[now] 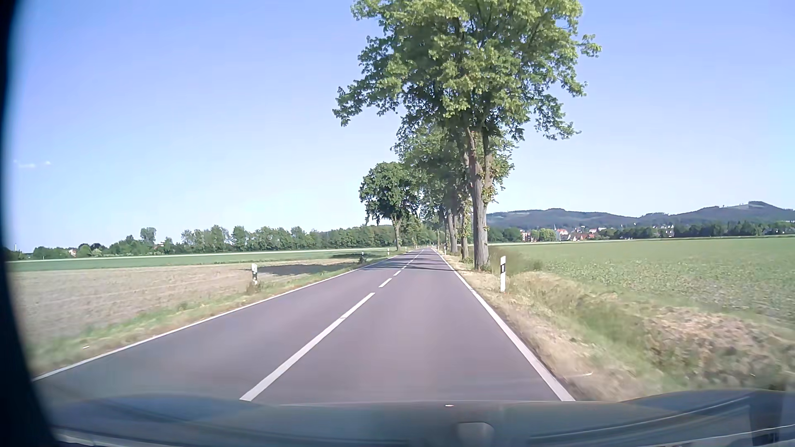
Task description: Follow the waypoints while adhering to traffic rules and regulations
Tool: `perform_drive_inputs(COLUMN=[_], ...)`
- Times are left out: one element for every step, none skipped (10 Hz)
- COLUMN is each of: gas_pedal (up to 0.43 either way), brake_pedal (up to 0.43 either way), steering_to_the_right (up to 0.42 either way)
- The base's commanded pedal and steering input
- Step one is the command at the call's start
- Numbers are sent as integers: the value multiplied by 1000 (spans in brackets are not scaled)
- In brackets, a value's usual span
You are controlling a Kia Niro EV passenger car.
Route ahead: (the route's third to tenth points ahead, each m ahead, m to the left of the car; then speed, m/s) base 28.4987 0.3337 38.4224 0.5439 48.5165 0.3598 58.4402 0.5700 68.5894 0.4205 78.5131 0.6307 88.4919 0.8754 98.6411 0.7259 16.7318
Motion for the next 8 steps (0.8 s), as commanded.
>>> perform_drive_inputs(gas_pedal=[370,370,370,358,358,358,358,358], brake_pedal=[6,6,6,6,6,6,6,6], steering_to_the_right=[0,0,0,-1,0,0,0,0])
